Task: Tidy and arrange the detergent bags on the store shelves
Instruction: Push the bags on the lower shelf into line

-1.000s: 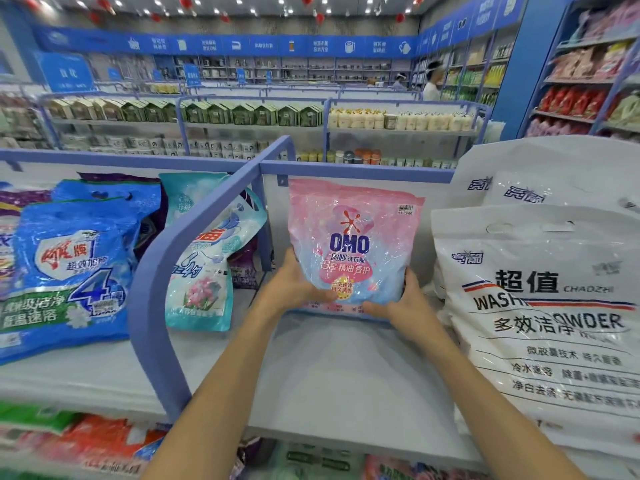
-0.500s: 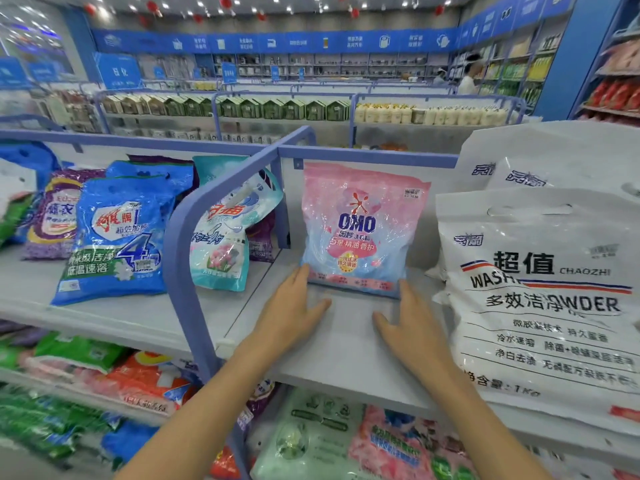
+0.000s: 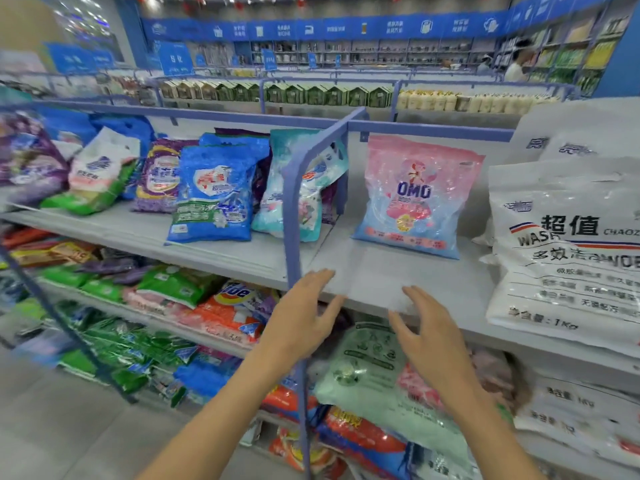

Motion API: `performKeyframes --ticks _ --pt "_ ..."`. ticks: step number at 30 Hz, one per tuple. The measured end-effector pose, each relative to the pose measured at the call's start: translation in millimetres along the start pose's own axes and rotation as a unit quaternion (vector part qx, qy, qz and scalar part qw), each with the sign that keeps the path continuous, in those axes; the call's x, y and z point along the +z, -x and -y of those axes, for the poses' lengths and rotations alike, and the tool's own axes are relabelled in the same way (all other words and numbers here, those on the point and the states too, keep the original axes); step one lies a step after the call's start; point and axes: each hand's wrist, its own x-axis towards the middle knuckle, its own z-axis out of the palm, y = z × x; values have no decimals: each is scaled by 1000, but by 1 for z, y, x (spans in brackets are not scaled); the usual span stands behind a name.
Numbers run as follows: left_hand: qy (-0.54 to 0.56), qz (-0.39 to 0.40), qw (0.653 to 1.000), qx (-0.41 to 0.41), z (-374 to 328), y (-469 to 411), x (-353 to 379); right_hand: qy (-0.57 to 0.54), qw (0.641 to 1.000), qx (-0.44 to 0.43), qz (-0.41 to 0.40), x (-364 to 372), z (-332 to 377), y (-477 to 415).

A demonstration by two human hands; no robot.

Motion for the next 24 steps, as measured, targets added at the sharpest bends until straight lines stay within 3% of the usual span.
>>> performKeyframes --ticks 12,24 --pt "-57 -10 995 -79 122 130 -114 2 998 -7 70 118 135 80" --pt "-88 13 987 -133 182 148 -145 11 991 -28 129 184 181 71"
